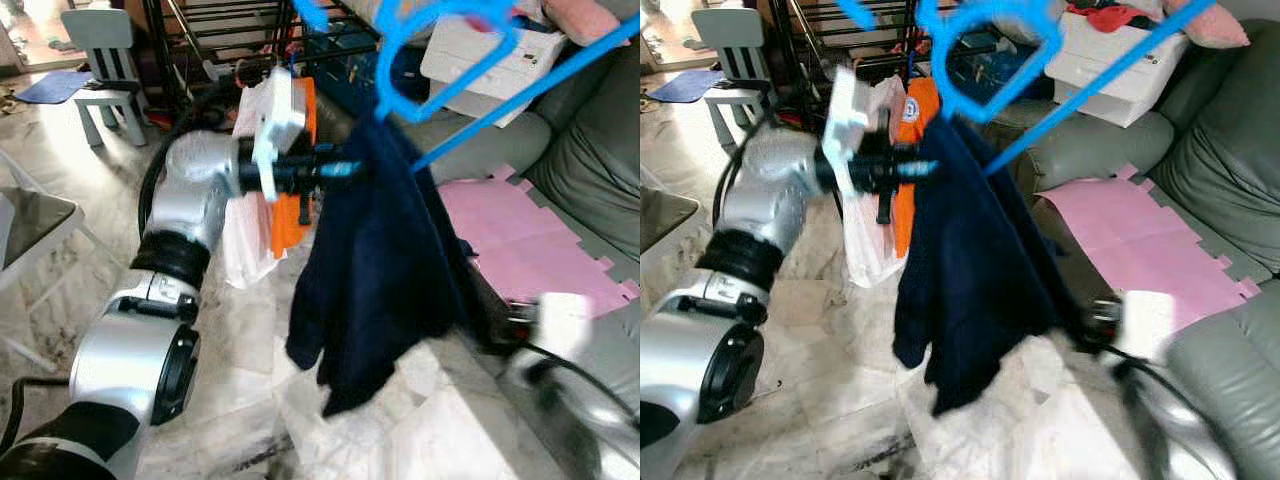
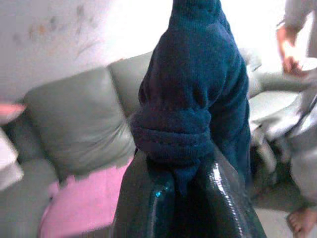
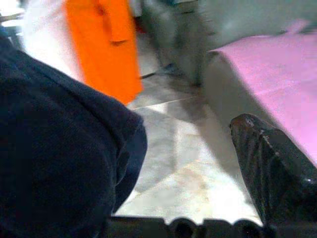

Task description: Hang hanger

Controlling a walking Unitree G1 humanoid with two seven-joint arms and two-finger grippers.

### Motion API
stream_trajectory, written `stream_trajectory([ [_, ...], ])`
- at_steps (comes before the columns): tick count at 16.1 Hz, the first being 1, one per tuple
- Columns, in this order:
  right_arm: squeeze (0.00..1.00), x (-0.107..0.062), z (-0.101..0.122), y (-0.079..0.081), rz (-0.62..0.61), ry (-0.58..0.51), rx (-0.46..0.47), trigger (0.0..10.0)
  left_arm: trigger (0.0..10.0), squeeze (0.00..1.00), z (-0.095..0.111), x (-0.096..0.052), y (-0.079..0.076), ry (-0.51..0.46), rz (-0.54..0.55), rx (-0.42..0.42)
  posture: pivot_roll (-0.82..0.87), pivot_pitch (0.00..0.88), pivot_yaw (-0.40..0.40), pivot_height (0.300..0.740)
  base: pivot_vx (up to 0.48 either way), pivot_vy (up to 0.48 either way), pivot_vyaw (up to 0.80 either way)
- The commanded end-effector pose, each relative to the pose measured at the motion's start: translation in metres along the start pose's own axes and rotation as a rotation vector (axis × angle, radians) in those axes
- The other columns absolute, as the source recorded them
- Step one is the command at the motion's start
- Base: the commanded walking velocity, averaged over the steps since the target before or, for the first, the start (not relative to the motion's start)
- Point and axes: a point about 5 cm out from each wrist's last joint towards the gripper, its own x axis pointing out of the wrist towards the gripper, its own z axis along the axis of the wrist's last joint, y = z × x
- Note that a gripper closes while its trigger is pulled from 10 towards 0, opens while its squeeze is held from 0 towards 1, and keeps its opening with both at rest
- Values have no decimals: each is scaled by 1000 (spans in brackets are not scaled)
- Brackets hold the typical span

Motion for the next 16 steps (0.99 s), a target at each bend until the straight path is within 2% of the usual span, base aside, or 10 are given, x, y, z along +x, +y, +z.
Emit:
stream_trajectory([
  [1, 0, -16, 8, -37, -171, 7, -17, 0, 0, 0, 2, -14, 6, -3, 84, 33, -5, 0, -37, 740, 0, 0, 0],
  [2, 0, -25, 31, -61, -272, -55, -45, 0, 0, 0, -16, -20, -1, 64, 90, 8, -13, 0, -34, 740, 0, 0, 0],
  [4, 0, -33, 88, -88, -409, -222, -90, 0, 0, 0, -44, -26, -16, 153, 57, -38, -32, 0, -28, 740, 0, 0, 0],
  [6, 0, -33, 127, -89, -426, -329, -131, 0, 0, 0, -61, -29, -27, 195, 33, -66, -33, 0, -32, 740, 0, 0, 0],
  [8, 0, -28, 146, -83, -413, -377, -144, 0, 0, 0, -72, -33, -34, 224, 34, -100, -32, 0, -37, 740, 0, 0, 0],
  [11, 0, -21, 152, -77, -403, -385, -140, 0, 0, 0, -84, -41, -45, 268, -3, -112, -29, 0, -42, 740, 0, 0, 0],
  [13, 0, -18, 145, -73, -390, -366, -134, 0, 0, 0, -95, -48, -56, 341, -59, -102, -27, 0, -45, 740, 0, 0, 0],
  [16, 0, -15, 142, -70, -382, -354, -126, 0, 0, 0, -104, -52, -65, 389, -107, -98, -31, 0, -41, 740, 0, 0, 0],
])
